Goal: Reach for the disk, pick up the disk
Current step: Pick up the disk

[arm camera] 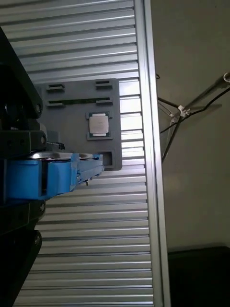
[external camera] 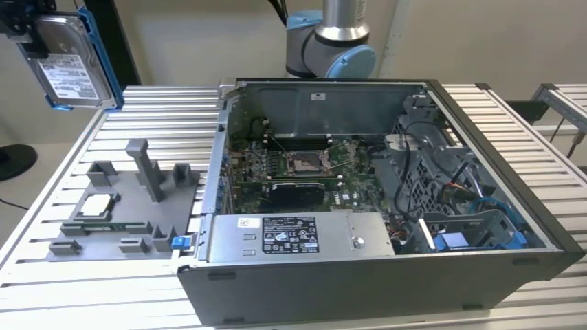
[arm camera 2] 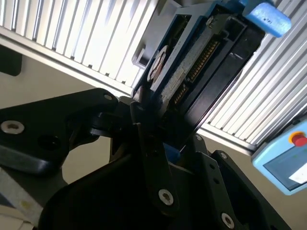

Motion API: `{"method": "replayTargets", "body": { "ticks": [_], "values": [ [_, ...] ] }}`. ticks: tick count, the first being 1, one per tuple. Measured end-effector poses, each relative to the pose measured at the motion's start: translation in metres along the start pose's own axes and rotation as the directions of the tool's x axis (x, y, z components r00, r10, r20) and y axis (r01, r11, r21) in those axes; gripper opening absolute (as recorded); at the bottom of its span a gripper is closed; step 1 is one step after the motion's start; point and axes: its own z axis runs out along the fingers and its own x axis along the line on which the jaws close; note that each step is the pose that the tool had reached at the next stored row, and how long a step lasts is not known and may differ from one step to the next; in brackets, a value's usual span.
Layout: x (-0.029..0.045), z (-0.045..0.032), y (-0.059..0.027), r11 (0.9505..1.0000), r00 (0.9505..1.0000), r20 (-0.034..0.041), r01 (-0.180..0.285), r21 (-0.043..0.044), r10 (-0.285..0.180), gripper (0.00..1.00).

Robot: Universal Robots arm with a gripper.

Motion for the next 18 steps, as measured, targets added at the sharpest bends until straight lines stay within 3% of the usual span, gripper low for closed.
{"method": "replayTargets", "body": {
  "ticks": [5, 15, 18],
  "values": [
    [-0.0004, -0.0127, 0.0001, 1.0, 1.0, 0.0001, 0.0, 0.0002, 0.0, 0.0],
    [-0.0014, -0.0453, 0.0002, 1.0, 1.0, -0.0001, 0.0, -0.0001, 0.0, 0.0],
    [-0.0015, -0.0488, 0.0003, 1.0, 1.0, 0.0, 0.0, 0.0001, 0.0, 0.0]
  ]
}}
